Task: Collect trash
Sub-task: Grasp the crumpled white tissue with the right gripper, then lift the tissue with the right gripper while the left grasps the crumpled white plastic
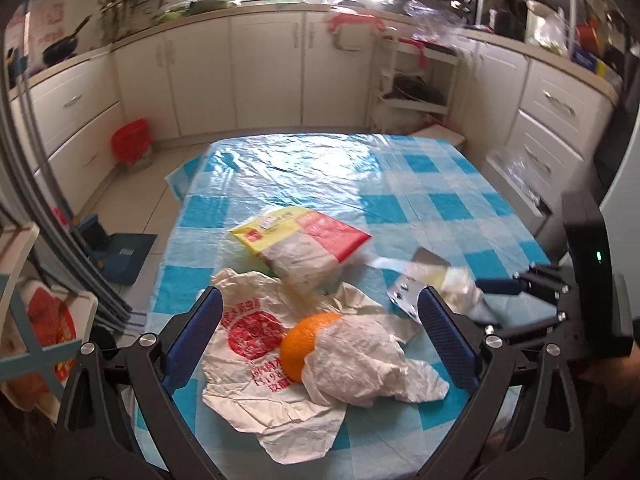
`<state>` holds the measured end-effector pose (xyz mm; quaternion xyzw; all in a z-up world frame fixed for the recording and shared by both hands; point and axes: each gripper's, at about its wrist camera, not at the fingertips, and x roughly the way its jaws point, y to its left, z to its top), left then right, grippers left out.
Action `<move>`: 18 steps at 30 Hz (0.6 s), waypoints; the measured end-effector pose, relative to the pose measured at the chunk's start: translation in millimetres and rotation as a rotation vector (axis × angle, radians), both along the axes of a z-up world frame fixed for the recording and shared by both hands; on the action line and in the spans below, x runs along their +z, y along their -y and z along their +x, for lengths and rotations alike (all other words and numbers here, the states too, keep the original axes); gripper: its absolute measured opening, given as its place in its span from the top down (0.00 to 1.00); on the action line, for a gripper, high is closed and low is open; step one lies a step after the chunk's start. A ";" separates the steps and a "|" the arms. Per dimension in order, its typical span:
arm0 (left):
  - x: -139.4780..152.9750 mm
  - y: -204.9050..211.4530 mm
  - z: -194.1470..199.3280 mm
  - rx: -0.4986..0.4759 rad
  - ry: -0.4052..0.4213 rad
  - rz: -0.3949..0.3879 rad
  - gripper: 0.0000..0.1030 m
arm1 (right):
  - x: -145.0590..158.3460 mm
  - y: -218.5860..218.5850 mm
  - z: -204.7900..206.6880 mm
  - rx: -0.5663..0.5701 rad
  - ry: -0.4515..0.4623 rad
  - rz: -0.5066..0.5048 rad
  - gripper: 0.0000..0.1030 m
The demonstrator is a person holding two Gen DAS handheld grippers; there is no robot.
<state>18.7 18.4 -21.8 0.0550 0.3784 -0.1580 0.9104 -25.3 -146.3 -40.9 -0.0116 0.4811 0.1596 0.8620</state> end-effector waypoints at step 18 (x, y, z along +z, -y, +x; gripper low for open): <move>-35.9 25.0 -2.5 -0.132 -0.167 0.067 0.96 | 6.5 32.4 1.3 -0.092 0.015 0.044 0.58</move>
